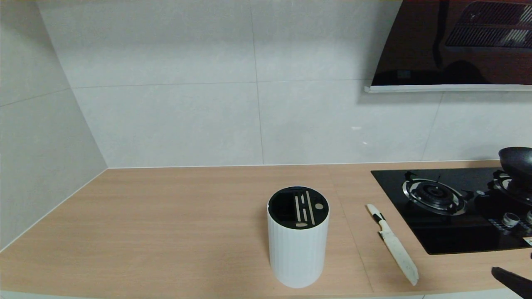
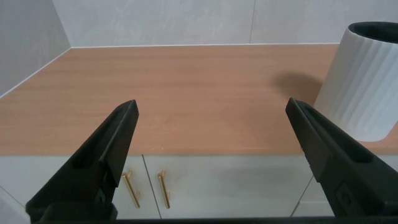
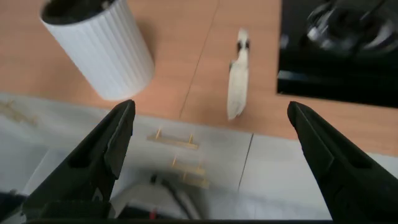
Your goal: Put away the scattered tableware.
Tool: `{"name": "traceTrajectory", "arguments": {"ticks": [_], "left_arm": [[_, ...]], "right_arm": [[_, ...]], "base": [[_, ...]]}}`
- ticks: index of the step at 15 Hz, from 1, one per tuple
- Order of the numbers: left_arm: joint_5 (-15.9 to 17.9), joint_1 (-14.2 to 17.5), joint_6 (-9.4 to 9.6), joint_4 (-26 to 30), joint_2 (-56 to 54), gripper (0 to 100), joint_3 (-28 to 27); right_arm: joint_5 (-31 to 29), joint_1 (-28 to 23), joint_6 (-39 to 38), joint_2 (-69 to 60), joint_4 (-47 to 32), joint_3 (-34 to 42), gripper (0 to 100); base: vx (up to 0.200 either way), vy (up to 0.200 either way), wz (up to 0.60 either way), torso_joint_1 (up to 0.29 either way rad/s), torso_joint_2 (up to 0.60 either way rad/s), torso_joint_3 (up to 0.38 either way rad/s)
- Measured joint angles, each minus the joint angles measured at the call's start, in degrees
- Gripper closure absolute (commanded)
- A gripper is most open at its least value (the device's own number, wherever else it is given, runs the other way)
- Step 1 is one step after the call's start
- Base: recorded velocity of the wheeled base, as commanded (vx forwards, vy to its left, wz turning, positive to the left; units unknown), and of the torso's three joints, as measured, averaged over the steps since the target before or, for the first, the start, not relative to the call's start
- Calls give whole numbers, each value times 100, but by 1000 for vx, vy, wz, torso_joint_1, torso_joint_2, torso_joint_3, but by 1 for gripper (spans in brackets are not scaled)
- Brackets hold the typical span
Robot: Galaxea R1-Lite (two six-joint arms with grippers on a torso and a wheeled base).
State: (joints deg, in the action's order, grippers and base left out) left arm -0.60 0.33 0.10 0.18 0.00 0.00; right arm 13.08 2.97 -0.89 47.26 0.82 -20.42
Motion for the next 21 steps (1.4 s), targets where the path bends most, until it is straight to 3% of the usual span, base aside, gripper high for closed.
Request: {"name": "traceTrajectory", "arguments": {"ticks": [10, 18, 21], "left_arm": [[0, 0, 0, -2, 0, 0, 0], [0, 0, 0, 0, 0, 0, 0], [0, -2, 0, 0, 0, 0, 0]], "right_arm": [[-978, 601, 79, 5219, 3722, -540, 0], [-1381, 736, 87, 7595, 5541, -829, 0], [-1587, 736, 71, 8093, 5752, -1009, 0]], "base": [[0, 0, 0, 0, 0, 0], [0, 0, 0, 0, 0, 0], [0, 0, 0, 0, 0, 0]]}}
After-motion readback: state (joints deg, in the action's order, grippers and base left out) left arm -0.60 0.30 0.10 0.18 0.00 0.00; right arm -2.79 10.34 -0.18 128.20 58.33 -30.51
